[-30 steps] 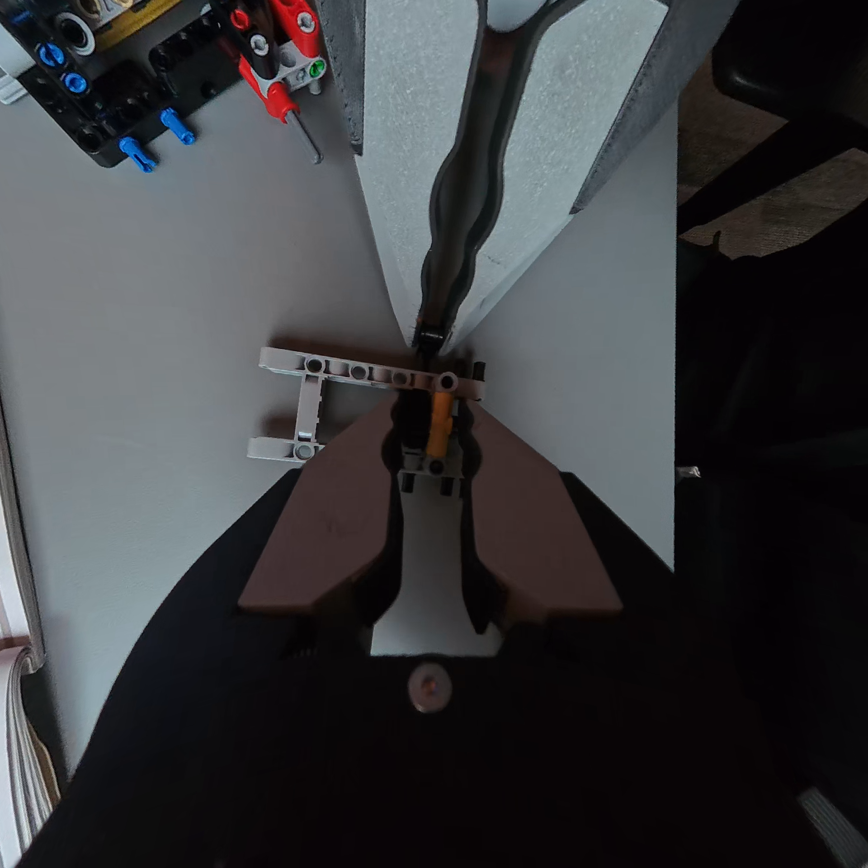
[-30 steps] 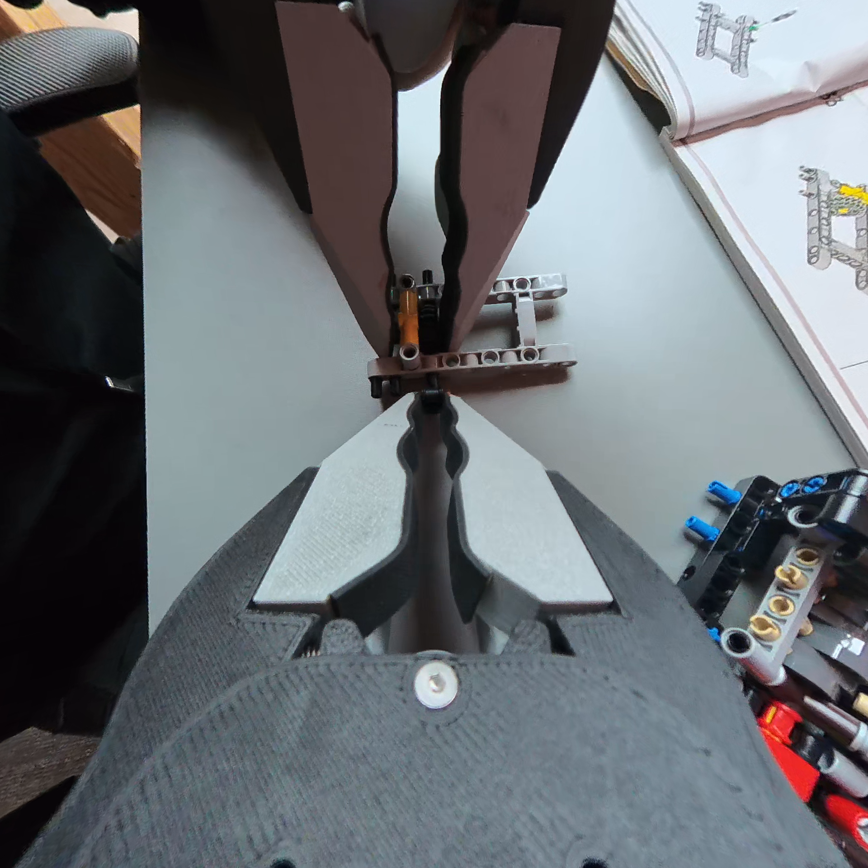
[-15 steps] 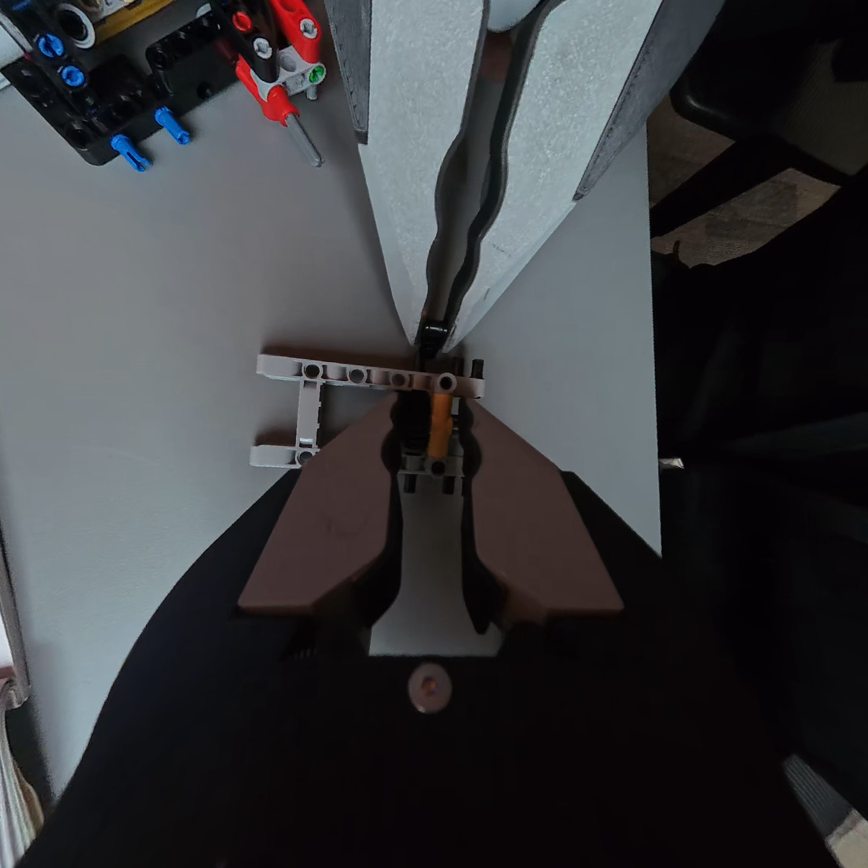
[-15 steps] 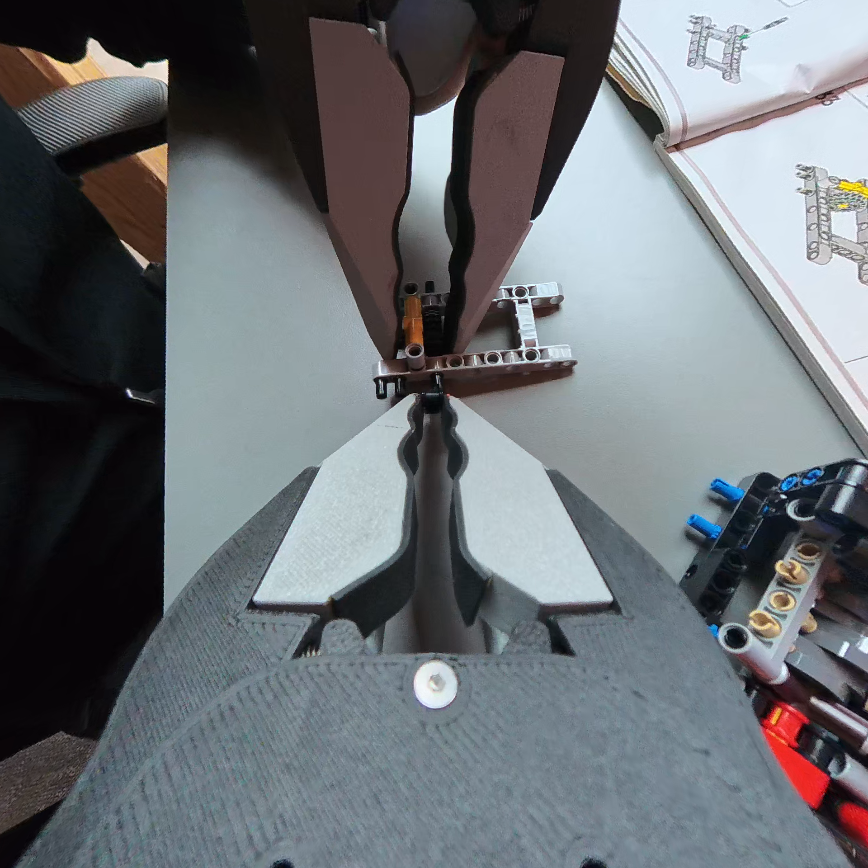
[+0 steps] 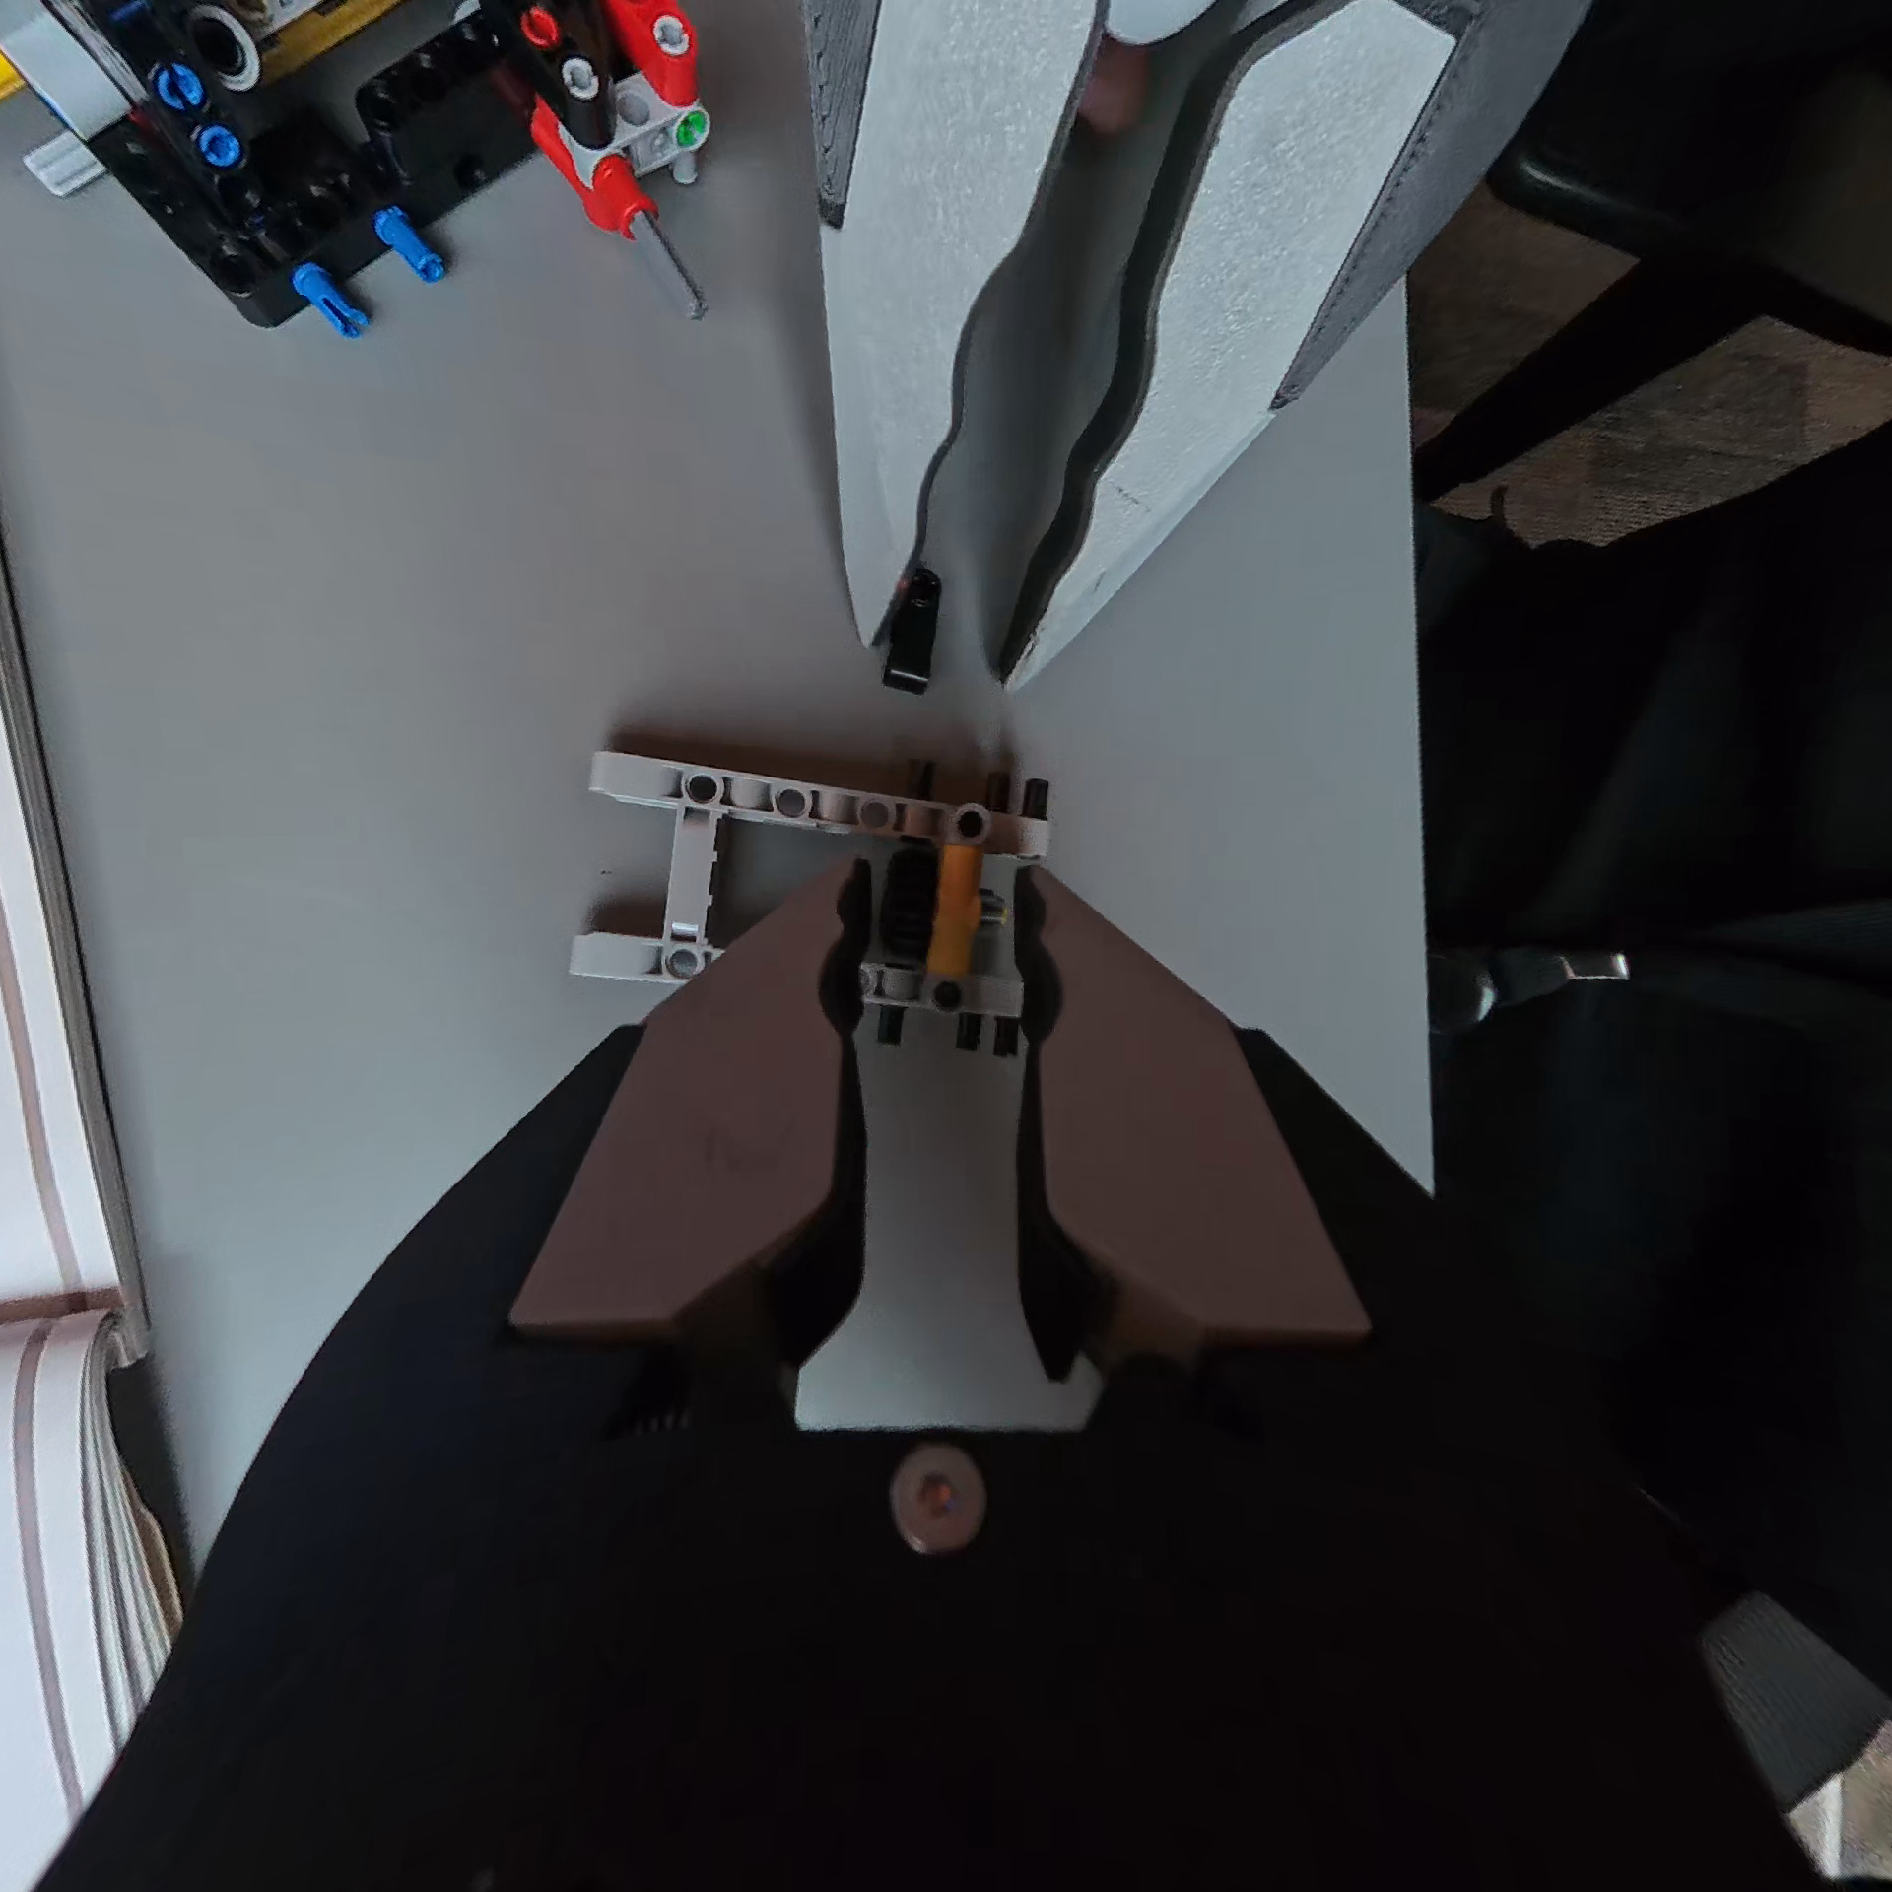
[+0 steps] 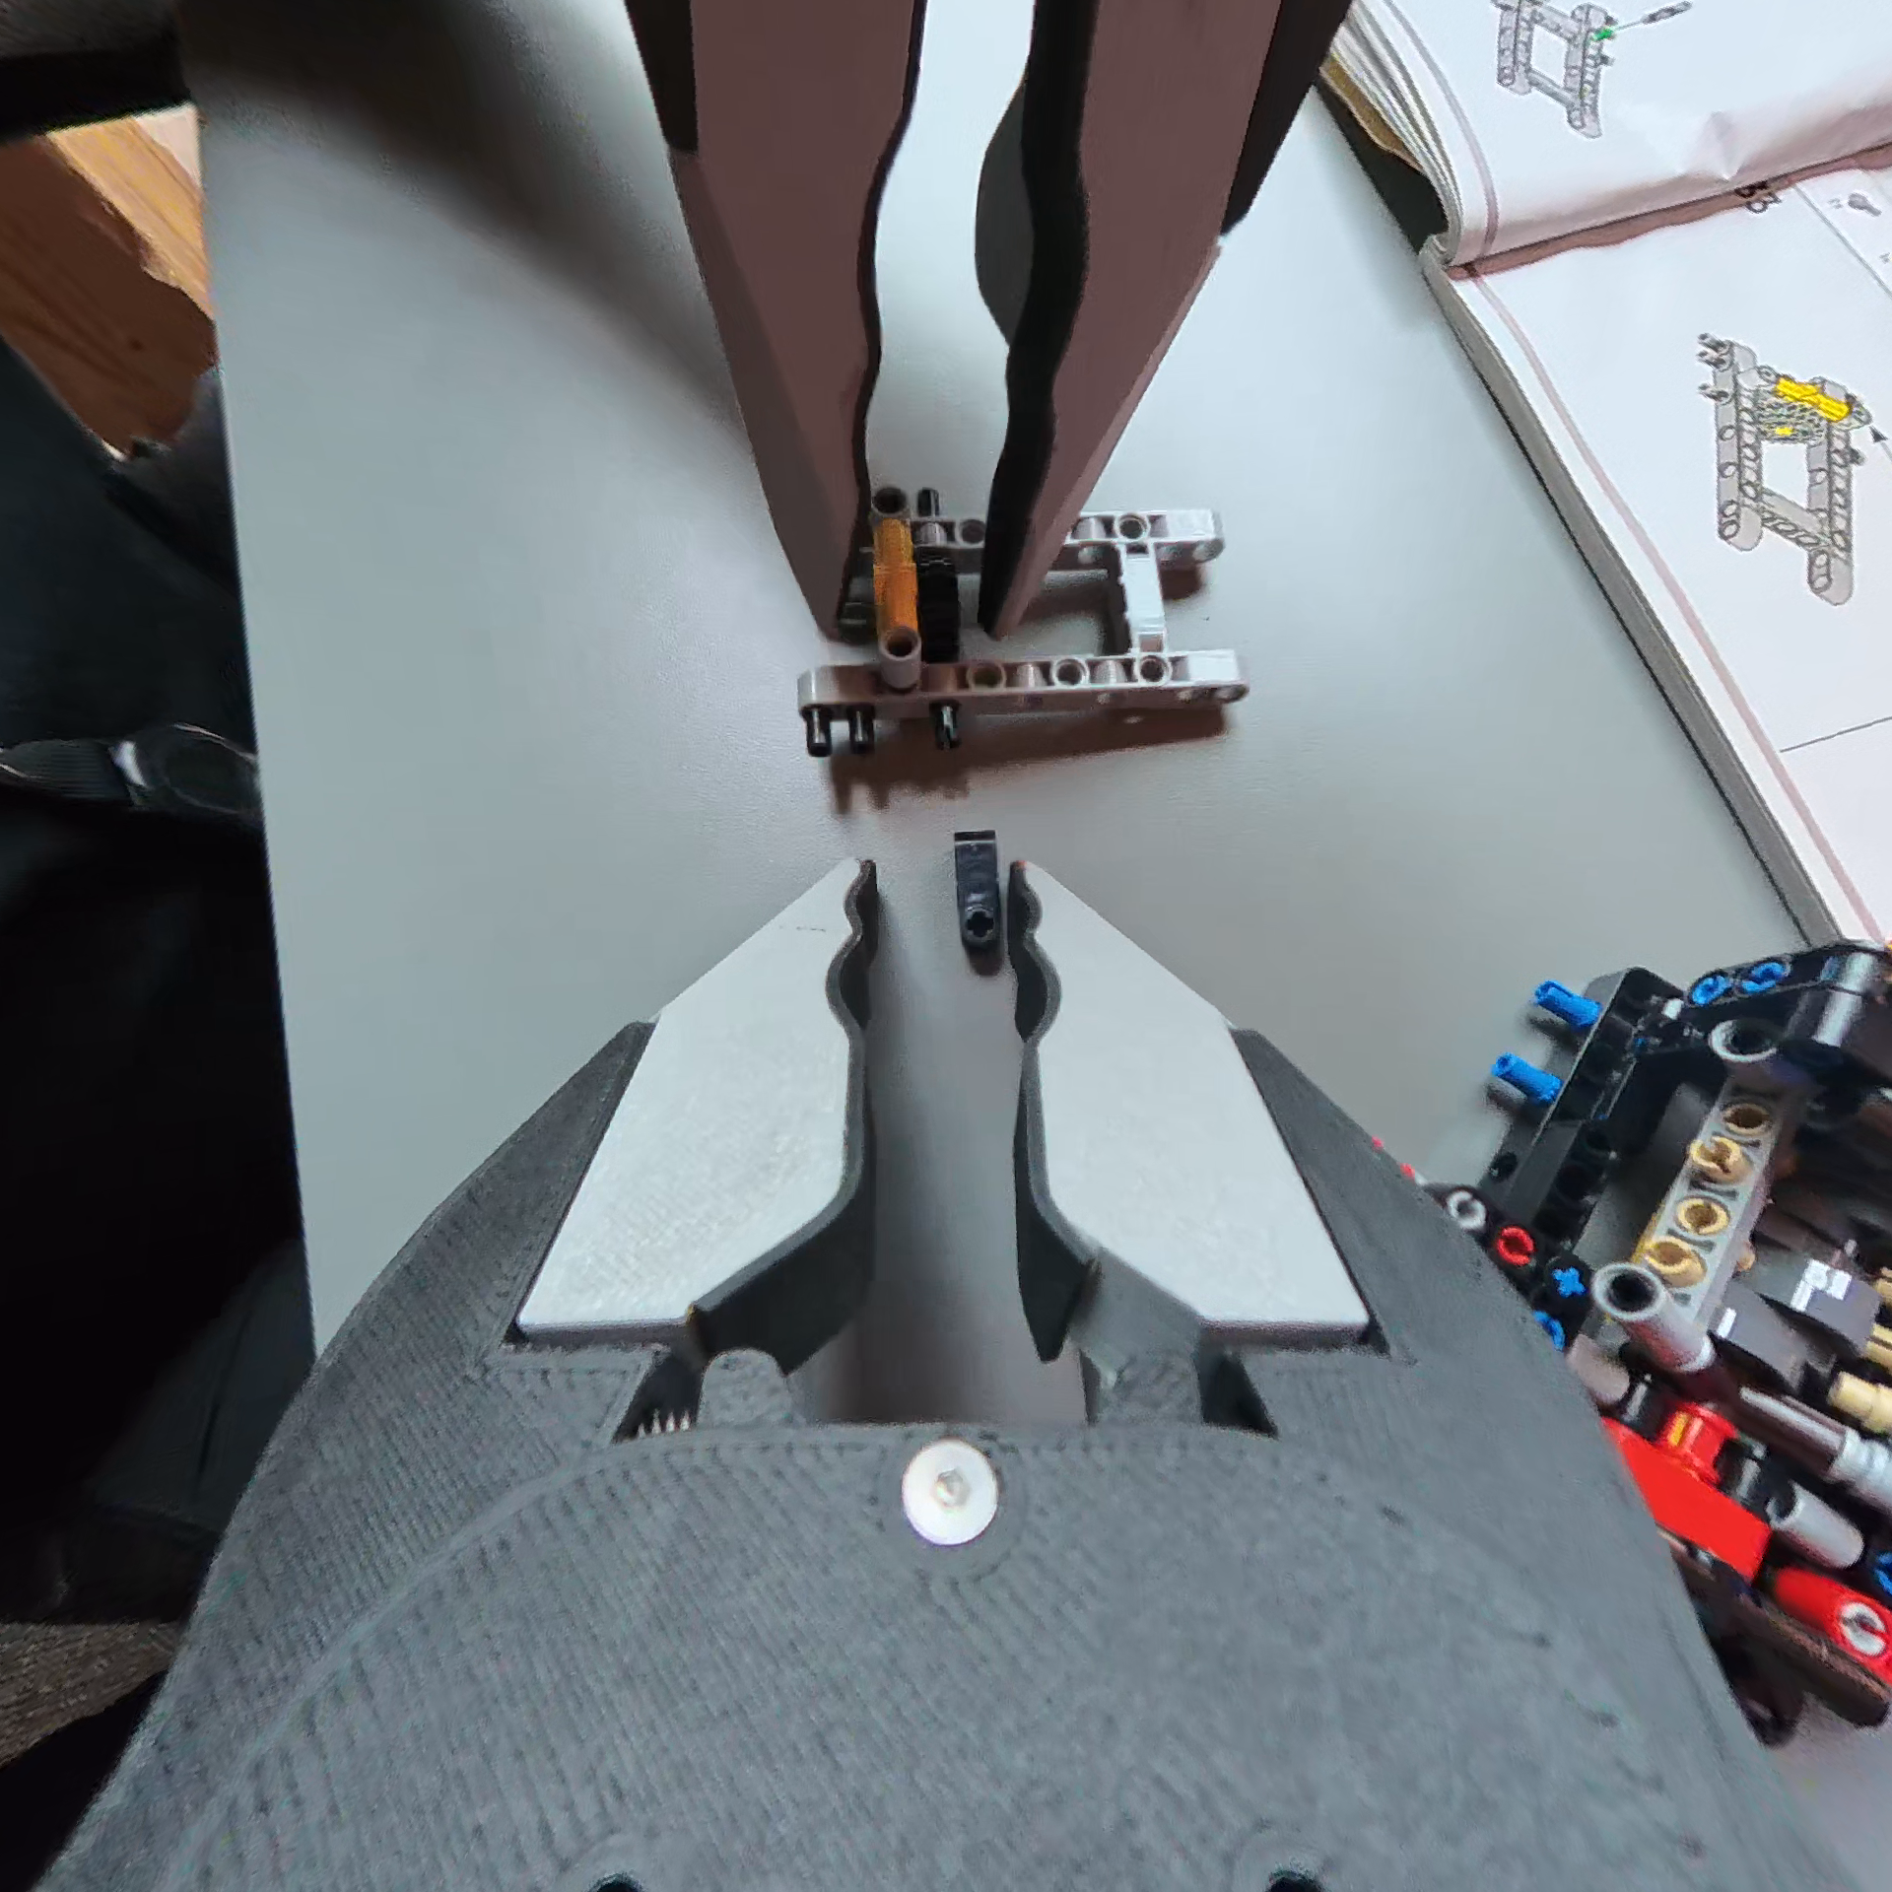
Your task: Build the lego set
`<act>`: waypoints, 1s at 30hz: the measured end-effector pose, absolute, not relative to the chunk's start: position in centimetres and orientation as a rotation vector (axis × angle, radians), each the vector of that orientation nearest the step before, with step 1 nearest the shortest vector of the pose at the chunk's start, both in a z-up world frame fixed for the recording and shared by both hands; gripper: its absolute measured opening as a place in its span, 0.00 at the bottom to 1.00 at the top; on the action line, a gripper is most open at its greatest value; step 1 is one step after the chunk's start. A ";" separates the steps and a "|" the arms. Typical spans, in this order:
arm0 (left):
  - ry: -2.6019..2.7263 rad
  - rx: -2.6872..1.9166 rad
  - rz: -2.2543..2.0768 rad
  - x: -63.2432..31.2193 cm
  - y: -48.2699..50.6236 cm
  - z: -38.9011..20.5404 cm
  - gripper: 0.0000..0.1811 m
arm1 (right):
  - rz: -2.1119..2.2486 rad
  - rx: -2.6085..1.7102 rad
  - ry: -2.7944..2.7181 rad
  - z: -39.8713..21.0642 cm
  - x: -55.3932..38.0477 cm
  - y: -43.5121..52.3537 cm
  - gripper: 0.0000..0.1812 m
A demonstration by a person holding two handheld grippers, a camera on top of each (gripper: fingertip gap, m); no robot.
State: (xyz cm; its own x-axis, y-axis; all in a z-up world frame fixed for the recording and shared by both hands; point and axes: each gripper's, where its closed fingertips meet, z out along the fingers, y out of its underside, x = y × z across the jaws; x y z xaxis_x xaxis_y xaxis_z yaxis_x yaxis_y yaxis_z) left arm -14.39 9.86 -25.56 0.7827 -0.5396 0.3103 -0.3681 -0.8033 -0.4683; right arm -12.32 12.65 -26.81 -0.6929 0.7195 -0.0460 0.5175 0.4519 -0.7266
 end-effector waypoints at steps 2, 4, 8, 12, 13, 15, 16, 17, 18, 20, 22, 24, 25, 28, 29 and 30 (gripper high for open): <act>0.685 -2.582 -0.599 -14.5 9.7 -25.1 0.14 | 1.034 -1.062 -2.436 -26.9 -12.2 12.9 0.14; 0.672 -2.572 -0.583 -14.7 9.5 -24.6 0.14 | 1.009 -1.065 -2.430 -26.8 -12.1 13.1 0.15; 0.637 -2.570 -0.585 -14.9 9.0 -24.2 0.15 | 1.005 -1.070 -2.397 -26.4 -12.0 13.6 0.14; 0.632 -2.543 -0.581 -14.8 9.1 -24.6 0.14 | 0.989 -1.050 -2.406 -27.0 -12.4 13.9 0.11; 0.628 -2.524 -0.568 -14.8 9.2 -24.6 0.13 | 1.005 -1.043 -2.410 -26.9 -12.5 13.8 0.04; 0.639 -2.505 -0.517 -15.0 9.2 -24.8 0.13 | 1.025 -1.068 -2.424 -26.9 -12.5 13.7 0.02; 0.657 -2.494 -0.479 -15.0 9.2 -24.8 0.13 | 1.049 -1.097 -2.432 -26.9 -12.4 13.5 0.02; 0.678 -2.472 -0.438 -15.0 9.2 -24.6 0.13 | 1.100 -1.127 -2.435 -26.6 -12.3 13.2 0.02; 0.704 -2.436 -0.405 -14.8 9.4 -24.3 0.13 | 1.177 -1.156 -2.429 -26.2 -12.2 12.8 0.02; 0.754 -2.363 -0.350 -14.0 9.8 -23.7 0.13 | 1.357 -1.231 -2.404 -25.1 -12.0 11.9 0.02; 0.820 -2.327 -0.310 -13.0 10.1 -23.5 0.13 | 1.504 -1.302 -2.367 -24.0 -12.0 11.4 0.02; 0.876 -2.286 -0.227 -12.5 10.6 -23.5 0.12 | 1.602 -1.345 -2.354 -23.2 -11.8 11.0 0.02; 0.908 -2.261 -0.179 -12.4 10.8 -23.5 0.11 | 1.629 -1.370 -2.354 -23.0 -11.7 10.9 0.02; 0.999 -2.179 -0.073 -11.7 11.0 -23.3 0.06 | 1.719 -1.436 -2.352 -22.6 -11.4 10.4 0.02; 1.015 -2.169 -0.034 -11.7 11.1 -23.4 0.05 | 1.745 -1.456 -2.352 -22.5 -11.3 10.3 0.02; 1.030 -2.166 -0.006 -11.7 11.1 -23.6 0.04 | 1.759 -1.474 -2.354 -22.6 -11.3 10.2 0.02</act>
State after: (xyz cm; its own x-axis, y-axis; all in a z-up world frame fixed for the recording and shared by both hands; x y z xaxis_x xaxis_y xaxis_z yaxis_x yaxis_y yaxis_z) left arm -11.70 11.09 -23.58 0.6800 -0.6749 -0.2866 -0.6714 -0.4160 -0.6134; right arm -11.30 10.20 -22.56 -0.5897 0.5606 -0.5813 0.7163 0.0306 -0.6971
